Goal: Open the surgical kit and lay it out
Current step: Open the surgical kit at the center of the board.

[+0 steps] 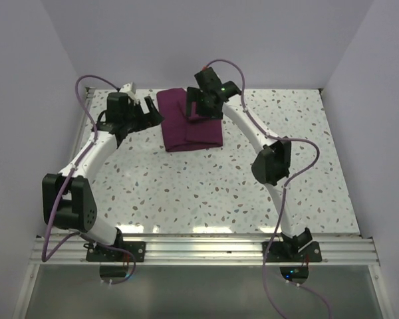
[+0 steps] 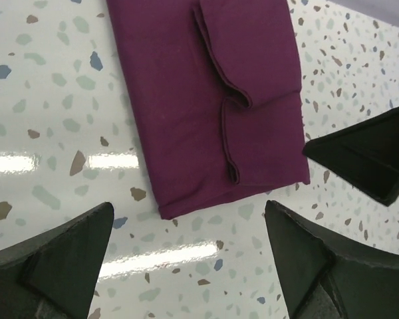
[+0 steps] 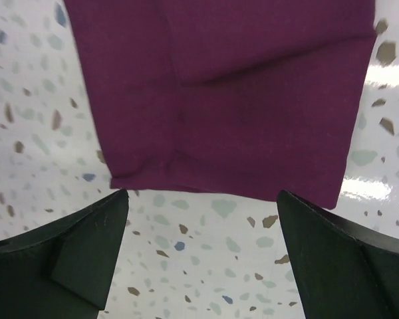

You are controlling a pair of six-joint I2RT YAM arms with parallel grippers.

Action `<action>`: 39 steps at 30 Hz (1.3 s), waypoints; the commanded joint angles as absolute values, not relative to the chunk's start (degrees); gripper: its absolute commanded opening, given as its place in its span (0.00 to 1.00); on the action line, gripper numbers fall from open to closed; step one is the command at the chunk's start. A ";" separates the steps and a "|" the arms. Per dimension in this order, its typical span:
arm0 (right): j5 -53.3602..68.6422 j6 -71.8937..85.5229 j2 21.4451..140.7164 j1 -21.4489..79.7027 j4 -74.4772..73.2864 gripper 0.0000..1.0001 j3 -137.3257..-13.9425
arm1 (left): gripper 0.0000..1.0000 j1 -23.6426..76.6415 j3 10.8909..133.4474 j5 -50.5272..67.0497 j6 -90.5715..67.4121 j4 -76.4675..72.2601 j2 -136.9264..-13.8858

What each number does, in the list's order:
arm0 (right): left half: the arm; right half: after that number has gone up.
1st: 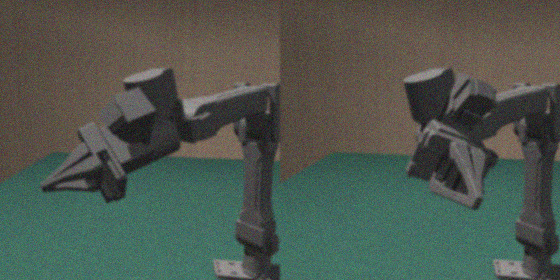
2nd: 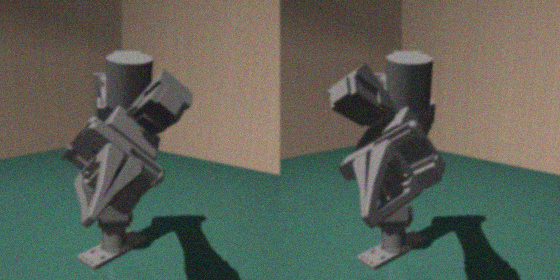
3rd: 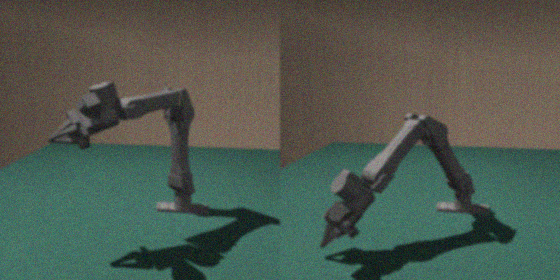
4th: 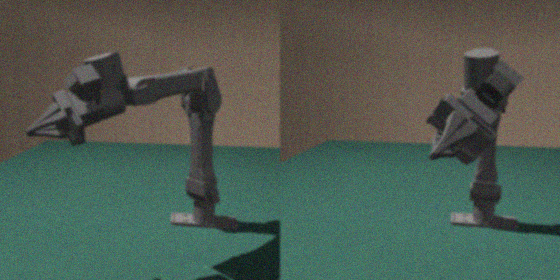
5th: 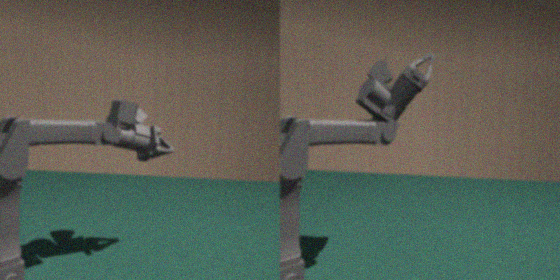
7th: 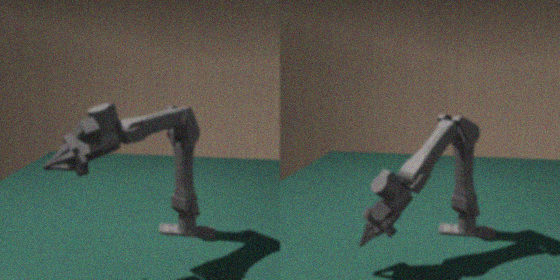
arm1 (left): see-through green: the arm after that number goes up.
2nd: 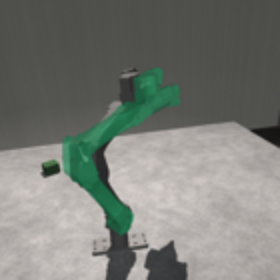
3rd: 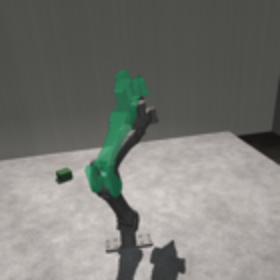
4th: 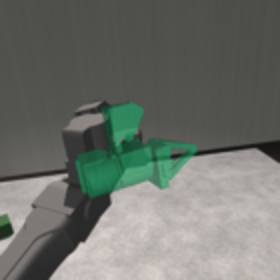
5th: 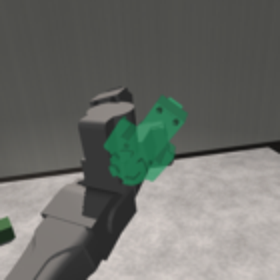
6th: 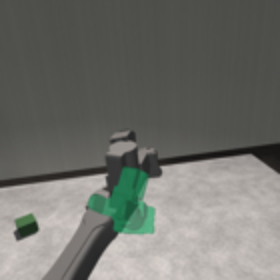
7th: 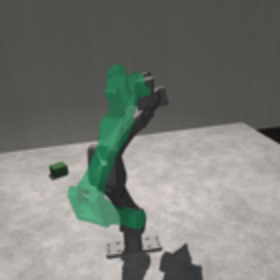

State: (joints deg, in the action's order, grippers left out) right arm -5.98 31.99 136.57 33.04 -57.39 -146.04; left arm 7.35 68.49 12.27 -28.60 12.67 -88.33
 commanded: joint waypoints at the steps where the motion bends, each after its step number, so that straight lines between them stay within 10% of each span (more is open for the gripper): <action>1: -2.29 32.43 135.17 34.80 -54.50 0.97 -141.42 | 1.00 7.12 67.24 10.02 -24.17 17.84 -86.49; 13: -1.14 29.27 150.45 40.08 -54.23 0.95 -151.87 | 1.00 7.12 67.68 8.88 -24.35 21.00 -87.36; 39: -15.91 25.93 149.24 37.44 -58.54 0.50 -147.66 | 1.00 7.12 65.39 7.56 -25.22 21.09 -87.18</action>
State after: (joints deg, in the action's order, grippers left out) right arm -13.45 26.89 150.87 37.67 -56.66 -147.96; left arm 7.35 64.95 7.22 -25.41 21.52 -87.57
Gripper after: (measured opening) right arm 0.533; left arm 0.996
